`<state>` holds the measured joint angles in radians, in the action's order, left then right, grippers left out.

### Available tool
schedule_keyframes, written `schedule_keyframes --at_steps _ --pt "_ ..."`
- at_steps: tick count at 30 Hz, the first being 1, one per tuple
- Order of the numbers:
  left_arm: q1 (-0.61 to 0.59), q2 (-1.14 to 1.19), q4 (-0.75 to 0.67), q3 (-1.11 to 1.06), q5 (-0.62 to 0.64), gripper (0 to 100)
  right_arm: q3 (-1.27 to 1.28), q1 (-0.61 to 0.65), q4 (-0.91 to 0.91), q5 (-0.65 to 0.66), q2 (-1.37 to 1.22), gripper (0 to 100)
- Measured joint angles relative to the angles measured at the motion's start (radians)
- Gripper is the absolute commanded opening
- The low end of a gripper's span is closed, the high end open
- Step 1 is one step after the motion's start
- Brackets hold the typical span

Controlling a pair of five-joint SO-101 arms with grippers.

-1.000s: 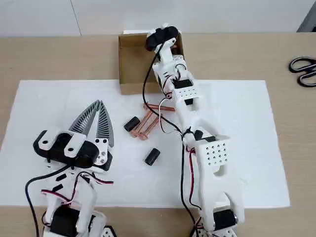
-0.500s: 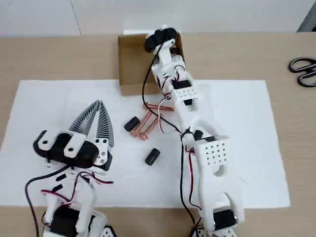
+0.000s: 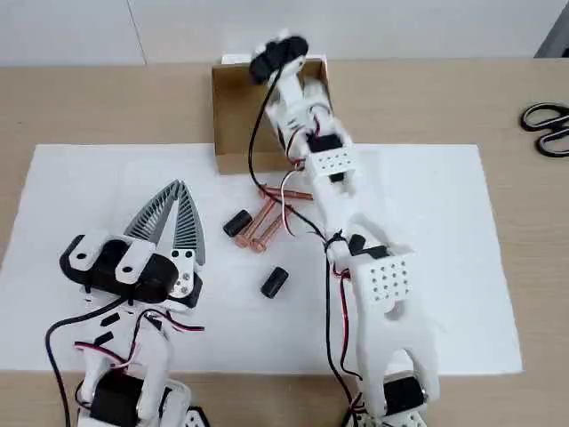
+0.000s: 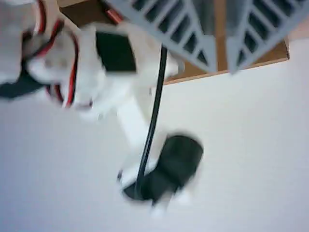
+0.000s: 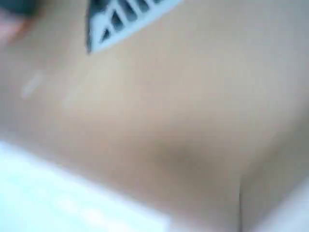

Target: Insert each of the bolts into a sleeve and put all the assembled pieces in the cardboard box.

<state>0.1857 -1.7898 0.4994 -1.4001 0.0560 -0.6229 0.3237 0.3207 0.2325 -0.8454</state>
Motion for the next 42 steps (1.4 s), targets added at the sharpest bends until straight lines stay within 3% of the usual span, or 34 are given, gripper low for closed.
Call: schedule_keyframes --at_steps 17,32,42 --pt "0.0 0.0 0.0 0.0 0.0 1 -0.012 0.005 0.384 0.0 0.468 20.2" --pt "0.0 0.0 0.0 0.0 0.0 1 -0.014 0.006 0.827 0.0 0.876 20.2" --pt "0.0 0.0 0.0 0.0 0.0 1 0.155 0.006 0.999 0.0 0.928 20.2"
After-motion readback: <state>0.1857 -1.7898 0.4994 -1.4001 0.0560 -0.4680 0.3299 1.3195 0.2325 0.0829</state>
